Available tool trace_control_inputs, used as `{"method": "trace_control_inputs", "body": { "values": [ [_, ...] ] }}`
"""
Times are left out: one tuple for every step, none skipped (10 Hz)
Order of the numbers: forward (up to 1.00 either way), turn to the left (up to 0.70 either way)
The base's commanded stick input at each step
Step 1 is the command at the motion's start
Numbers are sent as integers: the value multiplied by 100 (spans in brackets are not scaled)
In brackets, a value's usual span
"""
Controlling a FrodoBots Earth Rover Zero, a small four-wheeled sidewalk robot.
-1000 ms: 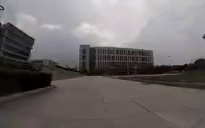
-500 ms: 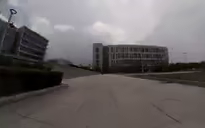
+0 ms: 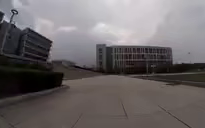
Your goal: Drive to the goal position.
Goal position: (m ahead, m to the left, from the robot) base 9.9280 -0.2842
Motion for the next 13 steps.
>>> {"method": "trace_control_inputs", "body": {
  "values": [
    [70,0],
    [70,0],
    [70,0],
    [70,0],
    [70,0],
    [70,0],
    [70,0],
    [70,0],
    [70,0],
    [70,0],
    [70,0],
    [70,0],
    [70,0]
  ]
}}
